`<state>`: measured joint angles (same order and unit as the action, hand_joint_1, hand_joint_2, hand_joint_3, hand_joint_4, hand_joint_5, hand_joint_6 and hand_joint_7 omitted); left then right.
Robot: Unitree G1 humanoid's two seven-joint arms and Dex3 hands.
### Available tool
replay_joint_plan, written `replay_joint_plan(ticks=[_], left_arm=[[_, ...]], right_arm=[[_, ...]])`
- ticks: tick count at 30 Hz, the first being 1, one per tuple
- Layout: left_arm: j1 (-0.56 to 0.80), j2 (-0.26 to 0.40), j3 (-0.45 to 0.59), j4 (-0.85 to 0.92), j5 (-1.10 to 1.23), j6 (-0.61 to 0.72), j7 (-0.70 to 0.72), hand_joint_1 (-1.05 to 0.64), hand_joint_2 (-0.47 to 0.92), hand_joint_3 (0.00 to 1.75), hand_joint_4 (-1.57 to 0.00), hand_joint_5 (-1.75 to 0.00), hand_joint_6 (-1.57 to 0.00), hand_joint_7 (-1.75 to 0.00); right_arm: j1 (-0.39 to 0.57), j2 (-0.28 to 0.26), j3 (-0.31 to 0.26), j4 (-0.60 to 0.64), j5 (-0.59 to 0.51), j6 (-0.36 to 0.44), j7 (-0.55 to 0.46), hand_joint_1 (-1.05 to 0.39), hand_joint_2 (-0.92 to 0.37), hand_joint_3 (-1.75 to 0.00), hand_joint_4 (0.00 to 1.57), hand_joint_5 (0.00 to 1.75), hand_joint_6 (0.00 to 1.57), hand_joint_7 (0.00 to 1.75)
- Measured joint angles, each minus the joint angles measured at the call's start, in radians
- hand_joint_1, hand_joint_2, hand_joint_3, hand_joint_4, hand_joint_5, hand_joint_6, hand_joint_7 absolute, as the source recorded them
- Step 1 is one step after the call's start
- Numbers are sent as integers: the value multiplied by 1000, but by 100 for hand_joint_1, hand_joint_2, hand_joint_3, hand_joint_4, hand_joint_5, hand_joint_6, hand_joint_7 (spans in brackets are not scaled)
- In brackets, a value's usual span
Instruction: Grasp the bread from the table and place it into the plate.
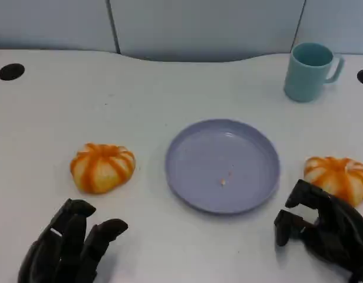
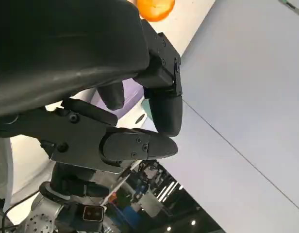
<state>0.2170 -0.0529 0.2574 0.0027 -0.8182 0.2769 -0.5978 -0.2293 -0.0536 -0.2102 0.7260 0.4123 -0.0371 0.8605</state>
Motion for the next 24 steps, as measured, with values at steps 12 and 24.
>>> replay_joint_plan(ticks=[12, 24], left_arm=[[-9, 14, 4, 9, 0, 0, -17, -43, 92, 26, -45, -175, -44, -133], [-97, 137, 1, -135, 682, -593, 170, -46, 88, 3, -44, -71, -57, -30]], right_arm=[[0, 0, 4, 1, 3, 1, 1, -52, -92, -28, 77, 160, 67, 124], [-13, 16, 24, 2, -3, 0, -27, -55, -92, -29, 77, 163, 68, 126]])
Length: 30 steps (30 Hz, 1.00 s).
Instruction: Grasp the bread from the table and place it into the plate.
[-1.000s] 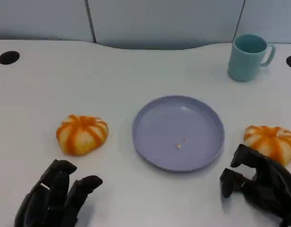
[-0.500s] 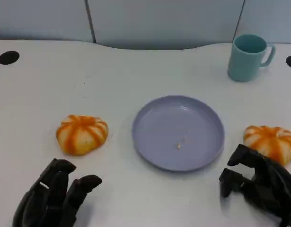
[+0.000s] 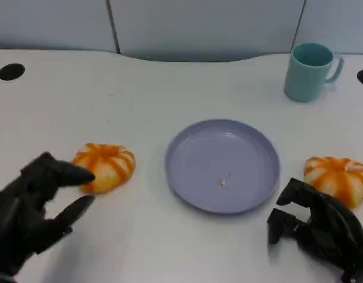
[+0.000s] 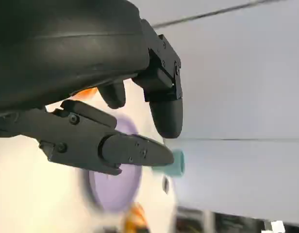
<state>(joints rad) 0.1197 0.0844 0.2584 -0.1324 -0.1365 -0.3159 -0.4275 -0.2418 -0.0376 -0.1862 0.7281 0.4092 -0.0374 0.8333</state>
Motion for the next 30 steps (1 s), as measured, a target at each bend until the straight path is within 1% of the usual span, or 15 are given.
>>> replay_joint_plan(ticks=[1, 2, 4, 5, 6, 9, 12, 14, 15, 17, 18, 22, 29, 30], left_arm=[[-22, 31, -1, -8, 91, -37, 31, -47, 88, 1, -48, -53, -59, -16], [-38, 55, -3, -8, 169, -55, 59, -47, 88, 1, -51, -42, -61, -7], [-57, 105, -13, -8, 345, -85, 120, -47, 88, 0, -53, -35, -62, -3], [-63, 128, -21, -8, 427, -102, 151, -53, 86, 0, -38, -23, -47, -1], [-69, 155, -33, -9, 512, -117, 181, -57, 85, 0, -31, -17, -40, -1], [-82, 238, -84, -36, 773, -94, 213, -64, 82, 0, -19, -7, -28, 0], [-95, 303, -146, -97, 1019, -19, 223, -67, 81, 0, -16, -4, -26, 0], [-107, 318, -167, -125, 1075, 17, 235, -67, 81, 0, -16, -4, -25, 0], [-110, 321, -174, -131, 1082, 29, 242, -67, 81, 0, -16, -4, -25, 0], [-111, 331, -195, -144, 1104, 53, 245, -66, 76, 0, -9, -1, -17, 0], [-114, 341, -205, -155, 1120, 67, 237, -66, 75, 0, -8, -1, -16, 0], [-144, 377, -235, -200, 1149, 111, 210, -63, 74, 0, -6, 0, -14, 0], [-188, 409, -272, -202, 1146, 166, 166, -62, 73, 0, -6, 0, -13, 0], [-188, 413, -277, -202, 1145, 169, 166, -59, 73, 0, -6, 0, -13, 0]], right_arm=[[0, 0, 0, 0, 0, 0, -1, -55, -92, -29, 77, 163, 68, 127], [-1, 2, 1, -1, 0, 0, -2, -55, -92, -29, 76, 163, 68, 127], [-1, 4, 2, -2, 0, 0, -2, -55, -92, -29, 76, 164, 67, 128], [-1, 4, 3, -3, -1, 0, -3, -55, -92, -28, 76, 163, 66, 128], [-1, 4, 3, -4, -3, 0, -5, -55, -92, -28, 75, 163, 66, 127], [-1, 4, 3, -5, -5, -2, -9, -55, -92, -26, 75, 162, 66, 128], [1, 4, 4, -12, -11, 1, -23, -55, -92, -25, 75, 162, 66, 128], [2, 4, 6, -16, -12, 4, -28, -55, -92, -25, 75, 162, 66, 128], [2, 4, 7, -18, -13, 5, -29, -55, -92, -25, 75, 162, 66, 128], [3, 4, 8, -21, -13, 8, -30, -55, -92, -26, 75, 162, 66, 127], [4, 4, 8, -23, -13, 10, -31, -55, -92, -26, 75, 162, 66, 127], [6, 3, 10, -29, -14, 15, -34, -56, -92, -27, 75, 162, 66, 127], [20, 3, 27, -60, -29, 15, -50, -56, -92, -27, 74, 163, 66, 128], [21, 3, 28, -62, -29, 15, -51, -56, -92, -27, 74, 163, 65, 128]])
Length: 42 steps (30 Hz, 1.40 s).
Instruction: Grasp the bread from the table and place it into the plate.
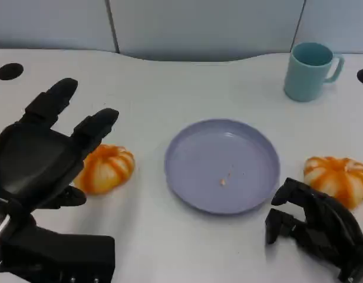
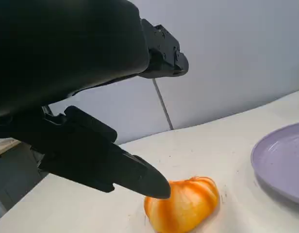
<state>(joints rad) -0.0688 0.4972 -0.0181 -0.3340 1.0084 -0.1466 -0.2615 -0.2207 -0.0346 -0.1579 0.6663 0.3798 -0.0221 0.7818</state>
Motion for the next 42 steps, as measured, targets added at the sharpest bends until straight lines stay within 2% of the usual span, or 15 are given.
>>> replay_joint_plan(ticks=[3, 13, 19, 22, 29, 33, 39, 42], left_arm=[[-8, 4, -17, 8, -2, 18, -15, -45, 69, 1, -7, 0, -12, 0], [-50, 12, -71, 55, -9, 64, -42, -42, 70, 1, -5, 0, -11, 0], [-209, -8, -186, 322, -26, 110, -116, -41, 73, 1, -2, 0, -10, 0], [-244, -10, -211, 366, -42, 122, -117, -42, 72, 0, -1, 0, -9, 0], [-407, -57, -292, 595, -77, 184, -136, -45, 71, 0, 0, 0, -7, 0], [-497, -97, -350, 782, -92, 196, -134, -46, 71, 0, 0, 0, -7, 0], [-524, -101, -380, 824, -122, 195, -125, -46, 71, 0, 0, 0, -7, 0], [-536, -103, -396, 844, -129, 195, -117, -41, 68, 0, -1, 0, -9, -1]], right_arm=[[2, 0, 1, -4, 3, 6, -1, -54, -92, -27, 74, 163, 65, 128], [5, 0, 1, -10, 13, 19, 1, -55, -92, -25, 73, 164, 66, 128], [16, -1, 5, -21, 13, 22, -1, -55, -92, -26, 72, 163, 65, 127], [18, -1, 8, -29, 13, 24, -1, -56, -92, -25, 73, 163, 65, 128], [19, -7, 3, -29, 22, 34, 2, -56, -92, -25, 74, 162, 65, 127], [21, -6, 4, -30, 22, 27, 4, -56, -92, -26, 74, 162, 65, 128], [21, -6, 4, -30, 22, 22, 5, -56, -92, -26, 73, 162, 64, 128], [23, -6, 4, -32, 22, 23, 3, -55, -92, -25, 74, 161, 65, 127]])
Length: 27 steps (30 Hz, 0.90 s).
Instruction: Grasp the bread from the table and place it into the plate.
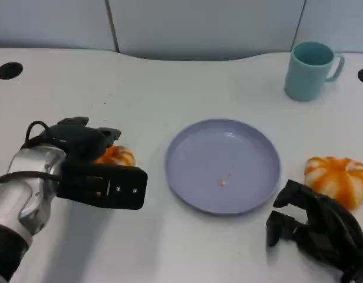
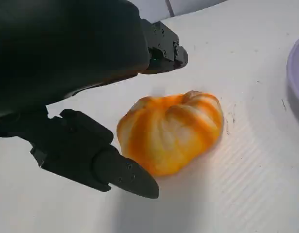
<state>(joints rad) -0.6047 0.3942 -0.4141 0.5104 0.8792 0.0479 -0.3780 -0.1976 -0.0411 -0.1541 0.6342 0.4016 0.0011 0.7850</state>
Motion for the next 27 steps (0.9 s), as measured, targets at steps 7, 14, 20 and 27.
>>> replay_joint_plan(ticks=[7, 14, 20, 27], left_arm=[[-50, -34, -51, 176, -26, -4, 59, -38, 69, 1, -3, -2, -11, -2], [-188, -118, -86, 512, -56, -25, 190, -34, 71, 0, -3, -2, -13, -2], [-226, -139, -116, 583, -69, -41, 233, -35, 70, 0, -4, -3, -15, -2], [-245, -149, -136, 611, -76, -35, 236, -39, 72, 0, -5, -3, -14, -1]], right_arm=[[13, -1, 3, -29, 0, 20, -20, -55, -92, -25, 74, 160, 65, 127], [24, 2, 2, -40, 5, 22, -11, -55, -92, -25, 75, 160, 65, 126], [25, 0, 2, -37, 5, 16, -5, -55, -92, -25, 75, 161, 65, 127], [24, -2, 0, -28, 5, 9, 12, -55, -92, -25, 76, 159, 66, 127]])
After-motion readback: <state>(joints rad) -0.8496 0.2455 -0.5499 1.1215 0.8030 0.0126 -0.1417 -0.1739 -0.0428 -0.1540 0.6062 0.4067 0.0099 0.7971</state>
